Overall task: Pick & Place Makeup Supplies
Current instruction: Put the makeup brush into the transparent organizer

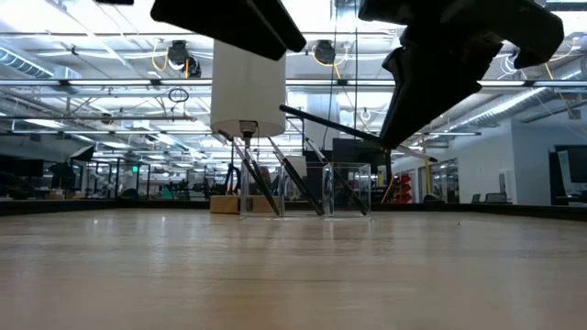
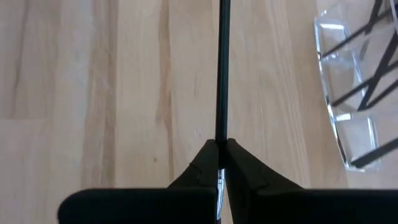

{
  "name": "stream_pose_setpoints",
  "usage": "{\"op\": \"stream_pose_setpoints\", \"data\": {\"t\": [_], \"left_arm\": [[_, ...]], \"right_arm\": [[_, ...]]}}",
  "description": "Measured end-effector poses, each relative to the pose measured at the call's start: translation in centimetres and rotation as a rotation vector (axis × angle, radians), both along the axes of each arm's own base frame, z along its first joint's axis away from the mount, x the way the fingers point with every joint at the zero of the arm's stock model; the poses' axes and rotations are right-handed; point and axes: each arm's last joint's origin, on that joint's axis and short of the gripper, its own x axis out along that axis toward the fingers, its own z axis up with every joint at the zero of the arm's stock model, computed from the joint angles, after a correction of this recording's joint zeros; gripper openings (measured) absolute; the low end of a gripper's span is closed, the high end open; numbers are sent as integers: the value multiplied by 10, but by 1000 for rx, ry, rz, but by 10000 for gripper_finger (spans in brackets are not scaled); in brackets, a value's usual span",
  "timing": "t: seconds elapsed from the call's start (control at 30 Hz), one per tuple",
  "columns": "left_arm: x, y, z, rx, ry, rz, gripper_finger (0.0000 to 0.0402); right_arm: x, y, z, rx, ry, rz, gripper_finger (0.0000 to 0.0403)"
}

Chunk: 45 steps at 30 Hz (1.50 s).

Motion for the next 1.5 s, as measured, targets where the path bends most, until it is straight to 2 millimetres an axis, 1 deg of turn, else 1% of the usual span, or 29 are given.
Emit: {"op": "stream_pose_setpoints", "data": {"t": [0.1,0.2,0.43,0.6,0.77,0.9,1.2,1.5], "left_arm": [[4,5,2,-23,0,2,267],[8,14,2,-34,2,30,269],[15,29,1,-87,21,42,244],[16,36,0,-83,42,61,227],[16,40,-1,-90,55,80,210],[16,40,-2,-89,57,81,186],[14,42,-4,-73,89,84,116],[14,42,-4,-56,88,70,61]], "right_arm": [[2,1,1,1,-23,20,0],[5,3,3,5,-53,41,0],[15,4,18,-4,-113,58,0],[19,4,27,-43,-144,69,0],[21,1,29,-44,-137,70,0],[22,-2,28,-25,-132,69,0],[23,-3,28,-4,-124,75,0],[24,-5,28,-3,-121,75,0]]}}
